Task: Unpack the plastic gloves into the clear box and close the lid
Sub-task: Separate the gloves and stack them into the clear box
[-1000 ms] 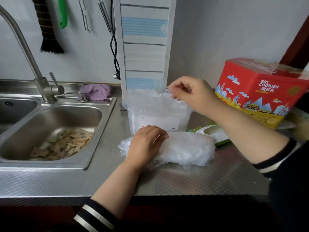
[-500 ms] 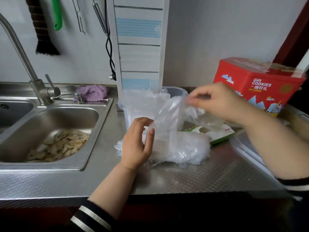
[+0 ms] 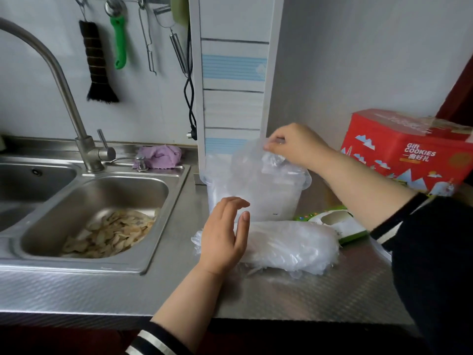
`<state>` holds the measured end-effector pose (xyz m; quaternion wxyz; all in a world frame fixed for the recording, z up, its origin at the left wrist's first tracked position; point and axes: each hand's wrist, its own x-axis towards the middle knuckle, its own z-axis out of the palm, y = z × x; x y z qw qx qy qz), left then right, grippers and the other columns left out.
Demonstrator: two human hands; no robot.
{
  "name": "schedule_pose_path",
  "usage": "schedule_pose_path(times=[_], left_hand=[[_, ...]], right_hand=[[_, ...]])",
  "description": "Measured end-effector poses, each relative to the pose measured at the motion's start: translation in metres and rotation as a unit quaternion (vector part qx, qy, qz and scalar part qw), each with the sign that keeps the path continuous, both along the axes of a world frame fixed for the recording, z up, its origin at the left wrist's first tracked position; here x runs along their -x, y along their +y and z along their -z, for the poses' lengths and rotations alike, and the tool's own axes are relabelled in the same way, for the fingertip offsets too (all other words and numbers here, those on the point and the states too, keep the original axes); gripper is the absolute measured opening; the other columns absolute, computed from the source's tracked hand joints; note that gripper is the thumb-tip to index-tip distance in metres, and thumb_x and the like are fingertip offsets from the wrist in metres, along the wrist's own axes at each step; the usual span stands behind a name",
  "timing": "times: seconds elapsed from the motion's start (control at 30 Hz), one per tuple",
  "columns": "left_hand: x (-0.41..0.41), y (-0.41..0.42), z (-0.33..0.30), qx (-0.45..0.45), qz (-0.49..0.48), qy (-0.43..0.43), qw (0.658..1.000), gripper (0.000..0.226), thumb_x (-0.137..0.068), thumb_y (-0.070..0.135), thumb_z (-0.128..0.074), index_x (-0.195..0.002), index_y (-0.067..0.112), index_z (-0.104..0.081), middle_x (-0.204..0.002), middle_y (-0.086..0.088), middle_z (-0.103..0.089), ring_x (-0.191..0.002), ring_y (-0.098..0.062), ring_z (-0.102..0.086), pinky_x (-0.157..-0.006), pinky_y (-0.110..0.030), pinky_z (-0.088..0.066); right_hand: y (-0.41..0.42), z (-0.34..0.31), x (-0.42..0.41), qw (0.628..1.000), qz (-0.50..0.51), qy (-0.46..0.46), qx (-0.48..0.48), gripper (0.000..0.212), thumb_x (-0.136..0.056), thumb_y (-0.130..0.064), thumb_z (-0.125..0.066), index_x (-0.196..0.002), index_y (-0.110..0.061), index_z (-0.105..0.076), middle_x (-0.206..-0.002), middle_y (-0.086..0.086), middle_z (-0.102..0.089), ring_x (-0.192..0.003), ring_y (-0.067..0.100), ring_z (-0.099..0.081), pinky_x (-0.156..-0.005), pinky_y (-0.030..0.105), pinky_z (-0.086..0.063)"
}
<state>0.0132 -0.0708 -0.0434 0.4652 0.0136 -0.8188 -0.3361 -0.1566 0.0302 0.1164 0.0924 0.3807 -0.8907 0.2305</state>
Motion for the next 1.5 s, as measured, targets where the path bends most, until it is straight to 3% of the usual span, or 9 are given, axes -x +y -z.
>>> schedule_pose_path(times=[0.13,0.4,0.57,0.73,1.0,1.1,1.23,1.33,1.5], left_hand=[[-0.001,-0.002,-0.001,0.03,-0.018,-0.008,0.999,0.034,-0.098,0.031,-0.037,-0.109,0.01,-0.062,-0.109,0.003,-0.059,-0.104,-0.014,-0.055,-0.092,-0.019,-0.039],[0.002,0.002,-0.009,0.113,-0.075,0.022,0.991,0.026,-0.096,0.025,-0.049,-0.115,0.013,-0.061,-0.123,-0.004,-0.058,-0.111,-0.022,-0.054,-0.094,-0.031,-0.043],[0.023,-0.016,-0.062,0.169,-0.158,-0.107,0.967,0.035,-0.092,0.034,-0.057,-0.124,0.02,-0.058,-0.121,-0.005,-0.056,-0.102,-0.028,-0.057,-0.078,-0.038,-0.049],[0.052,-0.043,-0.1,0.267,-0.167,-0.377,0.871,0.032,-0.1,0.034,-0.035,-0.112,0.023,-0.063,-0.118,-0.006,-0.058,-0.104,-0.031,-0.056,-0.09,-0.038,-0.04],[0.097,-0.053,-0.128,0.233,-0.037,-0.677,0.697,0.065,-0.1,0.057,-0.02,-0.127,0.012,-0.058,-0.127,-0.005,-0.061,-0.104,-0.024,-0.059,-0.097,-0.035,-0.041],[0.094,-0.046,-0.124,0.147,-0.014,-0.688,0.71,0.067,-0.101,0.054,-0.013,-0.122,0.011,-0.06,-0.125,-0.008,-0.063,-0.075,-0.019,-0.061,-0.086,-0.032,-0.044],[0.088,-0.045,-0.128,0.108,-0.026,-0.61,0.785,0.073,-0.099,0.058,-0.014,-0.112,0.006,-0.063,-0.115,-0.008,-0.066,-0.09,-0.025,-0.064,-0.08,-0.032,-0.043],[0.079,-0.058,-0.125,0.211,-0.075,-0.485,0.846,0.053,-0.096,0.057,-0.037,-0.092,0.013,-0.067,-0.106,-0.007,-0.068,-0.09,-0.023,-0.06,-0.079,-0.034,-0.044],[0.04,-0.062,-0.095,0.144,-0.11,-0.226,0.957,0.023,-0.089,0.039,-0.065,-0.105,0.023,-0.067,-0.101,0.006,-0.065,-0.093,-0.018,-0.06,-0.078,-0.034,-0.049]], right_hand=[[-0.02,0.031,0.017,0.991,-0.002,-0.053,-0.12,0.042,-0.084,-0.047,-0.066,-0.073,-0.006,-0.061,-0.073,0.006,-0.059,-0.067,0.023,-0.051,-0.058,0.032,-0.036],[-0.032,0.047,0.017,0.964,-0.043,-0.092,-0.245,0.044,-0.092,-0.043,-0.057,-0.058,-0.018,-0.047,-0.057,-0.001,-0.041,-0.053,0.015,-0.037,-0.05,0.026,-0.026],[-0.021,0.033,0.021,0.985,-0.022,-0.073,-0.155,0.032,-0.086,-0.048,-0.064,-0.095,-0.017,-0.062,-0.09,-0.003,-0.056,-0.082,0.02,-0.056,-0.069,0.032,-0.043],[-0.003,0.02,0.008,0.974,-0.109,-0.18,-0.078,0.015,-0.091,-0.037,-0.061,-0.093,-0.024,-0.068,-0.095,-0.003,-0.066,-0.082,0.012,-0.062,-0.08,0.034,-0.055],[-0.015,0.026,-0.009,0.9,-0.035,-0.293,-0.321,0.063,-0.097,-0.063,-0.018,-0.112,-0.028,-0.068,-0.105,-0.012,-0.058,-0.104,0.019,-0.058,-0.09,0.033,-0.039],[-0.016,0.029,-0.008,0.906,-0.032,-0.282,-0.315,0.071,-0.096,-0.065,-0.015,-0.109,-0.025,-0.072,-0.116,-0.008,-0.06,-0.106,0.019,-0.06,-0.091,0.034,-0.039],[-0.006,0.029,-0.006,0.95,-0.057,-0.225,-0.21,0.069,-0.097,-0.062,-0.018,-0.099,-0.019,-0.072,-0.103,-0.007,-0.067,-0.089,0.014,-0.063,-0.088,0.03,-0.04],[0.013,0.031,-0.003,0.974,-0.085,-0.186,-0.095,0.046,-0.1,-0.048,-0.038,-0.088,-0.019,-0.071,-0.089,-0.007,-0.071,-0.083,0.013,-0.066,-0.081,0.029,-0.048],[0.052,0.06,-0.013,0.983,-0.067,-0.105,0.136,0.023,-0.094,-0.038,-0.055,-0.084,-0.022,-0.069,-0.085,-0.007,-0.069,-0.083,0.015,-0.063,-0.08,0.036,-0.049]])
